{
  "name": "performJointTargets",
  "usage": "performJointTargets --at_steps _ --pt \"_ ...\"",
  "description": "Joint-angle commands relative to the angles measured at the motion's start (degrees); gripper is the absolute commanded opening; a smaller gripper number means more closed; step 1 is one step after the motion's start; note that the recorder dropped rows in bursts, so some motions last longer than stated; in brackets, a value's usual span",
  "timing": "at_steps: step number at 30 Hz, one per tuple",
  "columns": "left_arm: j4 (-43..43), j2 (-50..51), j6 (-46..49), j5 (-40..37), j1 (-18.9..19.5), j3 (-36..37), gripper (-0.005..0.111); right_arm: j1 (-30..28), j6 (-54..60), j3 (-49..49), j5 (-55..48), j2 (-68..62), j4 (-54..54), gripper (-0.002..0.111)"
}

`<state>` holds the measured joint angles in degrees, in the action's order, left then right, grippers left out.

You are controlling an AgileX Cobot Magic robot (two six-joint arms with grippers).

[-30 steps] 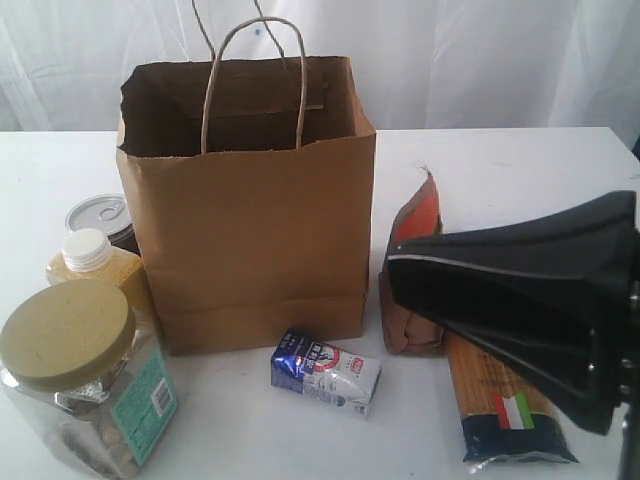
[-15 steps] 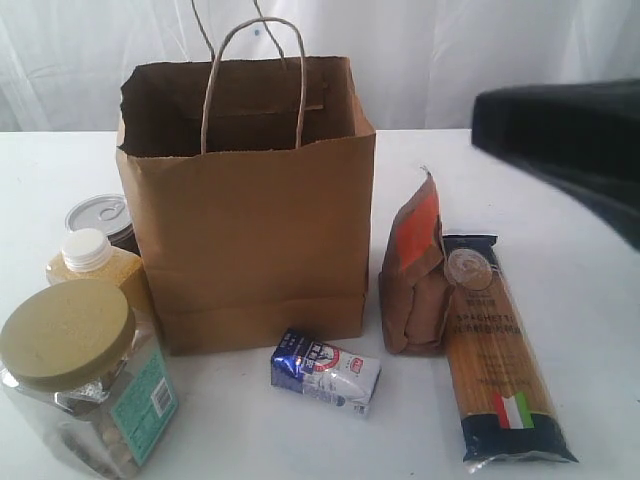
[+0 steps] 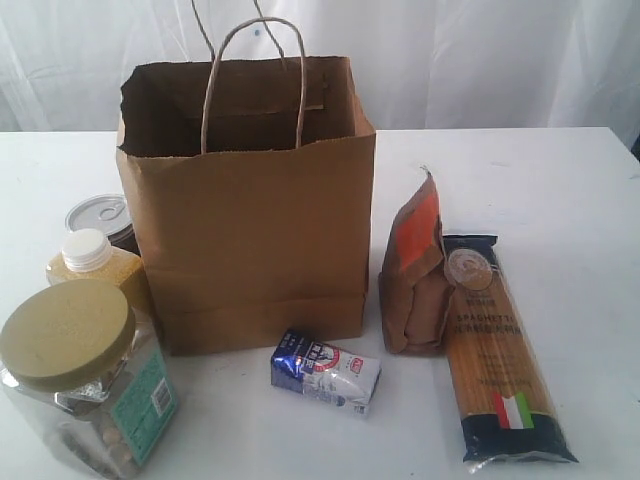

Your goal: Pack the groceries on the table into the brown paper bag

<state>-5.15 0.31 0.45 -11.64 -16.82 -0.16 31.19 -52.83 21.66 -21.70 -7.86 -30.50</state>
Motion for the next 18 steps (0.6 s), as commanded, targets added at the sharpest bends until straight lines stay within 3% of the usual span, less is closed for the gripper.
performJointTargets --at_steps 1,12,14,15,17,18 --pt "-0.33 -0.31 -0.45 0.06 0.25 0.16 0.0 -1.15 0.32 -5.7 -2.7 7.3 0.84 0.0" --pt "-0.33 -0.31 -0.45 0.06 0.25 0.16 0.0 -1.15 0.92 -11.05 -2.81 7.86 2.39 0.0" --pt "-0.33 -0.31 -0.45 0.06 0.25 0.16 0.0 -1.15 12.32 -12.91 -1.13 7.86 7.74 0.0" --pt "-0.33 -0.31 -0.45 0.06 0.25 0.16 0.0 -1.15 25.97 -13.7 -0.58 7.86 13.35 0.0" --pt "-0.33 -0.31 -0.45 0.06 0.25 0.16 0.0 -1.15 40.88 -14.06 -0.16 7.86 19.49 0.0" --pt "-0.33 -0.31 -0.45 0.06 0.25 0.16 0.0 -1.15 44.3 -14.57 0.98 7.86 20.37 0.0"
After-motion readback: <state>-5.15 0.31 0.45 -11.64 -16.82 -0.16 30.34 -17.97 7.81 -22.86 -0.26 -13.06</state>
